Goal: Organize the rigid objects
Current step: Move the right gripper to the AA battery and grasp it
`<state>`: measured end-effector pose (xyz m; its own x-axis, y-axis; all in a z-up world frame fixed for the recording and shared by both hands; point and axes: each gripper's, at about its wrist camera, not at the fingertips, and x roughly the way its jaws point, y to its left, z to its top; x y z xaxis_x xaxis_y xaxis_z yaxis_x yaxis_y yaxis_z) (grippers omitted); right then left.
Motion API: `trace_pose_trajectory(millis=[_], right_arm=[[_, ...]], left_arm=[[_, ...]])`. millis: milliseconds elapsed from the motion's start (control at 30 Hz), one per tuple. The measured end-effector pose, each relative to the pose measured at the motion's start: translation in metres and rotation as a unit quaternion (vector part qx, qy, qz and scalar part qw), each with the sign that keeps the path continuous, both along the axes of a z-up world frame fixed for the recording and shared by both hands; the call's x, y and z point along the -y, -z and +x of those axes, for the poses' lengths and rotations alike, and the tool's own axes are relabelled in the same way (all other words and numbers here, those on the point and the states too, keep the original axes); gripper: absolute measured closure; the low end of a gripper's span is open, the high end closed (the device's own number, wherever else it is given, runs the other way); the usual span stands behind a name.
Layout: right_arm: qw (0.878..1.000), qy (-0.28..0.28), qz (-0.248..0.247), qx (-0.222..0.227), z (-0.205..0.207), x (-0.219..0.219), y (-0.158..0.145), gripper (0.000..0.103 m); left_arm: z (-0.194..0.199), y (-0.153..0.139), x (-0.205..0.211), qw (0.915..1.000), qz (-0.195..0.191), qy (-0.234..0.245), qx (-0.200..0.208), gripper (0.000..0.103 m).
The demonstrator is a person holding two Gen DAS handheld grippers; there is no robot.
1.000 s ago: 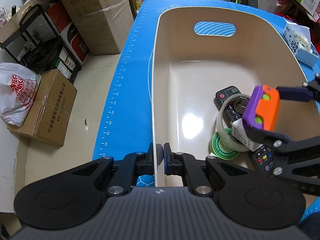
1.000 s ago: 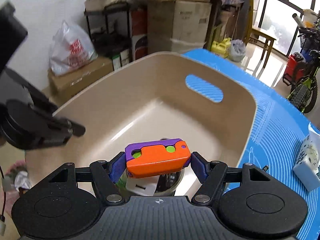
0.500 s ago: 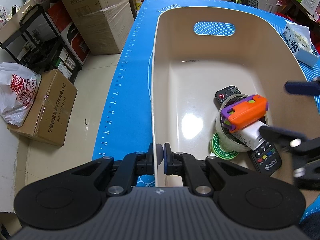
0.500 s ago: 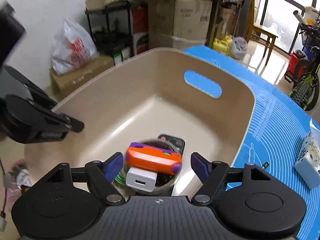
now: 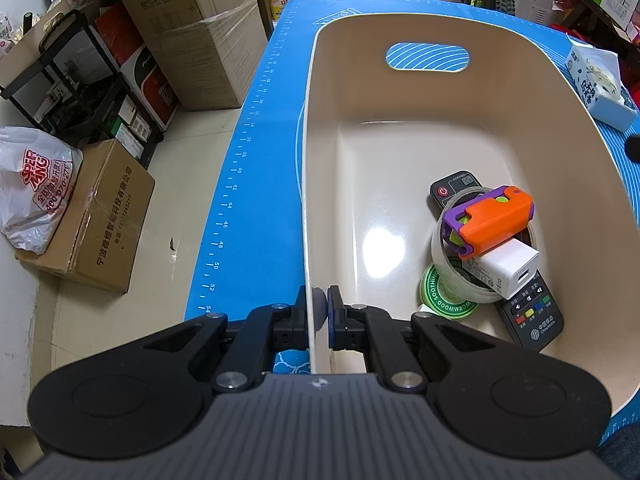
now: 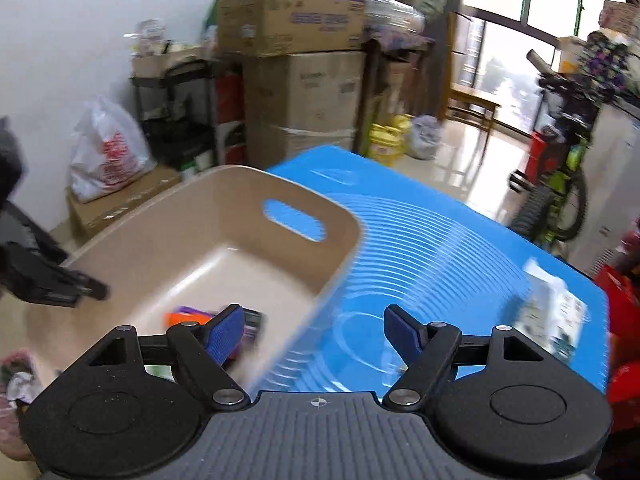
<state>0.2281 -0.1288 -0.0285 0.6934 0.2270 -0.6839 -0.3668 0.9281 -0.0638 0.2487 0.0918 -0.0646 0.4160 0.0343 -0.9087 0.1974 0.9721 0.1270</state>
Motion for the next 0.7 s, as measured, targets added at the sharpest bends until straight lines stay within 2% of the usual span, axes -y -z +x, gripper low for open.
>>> trace_pose_trajectory(millis=[200, 367, 533, 700], right_arm=[[0.997, 0.07, -0.02, -0.006, 0.023, 0.034, 0.036, 0.024], [0.991, 0.127, -0.007, -0.036, 0.052, 0.055, 0.076, 0.031], [0.987, 0.156, 0.013, -0.043, 0.069, 0.064, 0.102, 0.033], [0.984, 0.168, 0.016, -0.051, 0.085, 0.06, 0.118, 0.04]], left_arm=[[0.0, -0.001, 0.0, 1.0, -0.001, 0.0, 0.0, 0.094], [0.0, -0.001, 0.001, 1.0, 0.002, 0.006, -0.001, 0.094], [-0.001, 0.0, 0.002, 0.9999, 0.005, 0.008, -0.001, 0.094], [-0.001, 0.001, 0.003, 0.9999, 0.006, 0.009, 0.001, 0.094]])
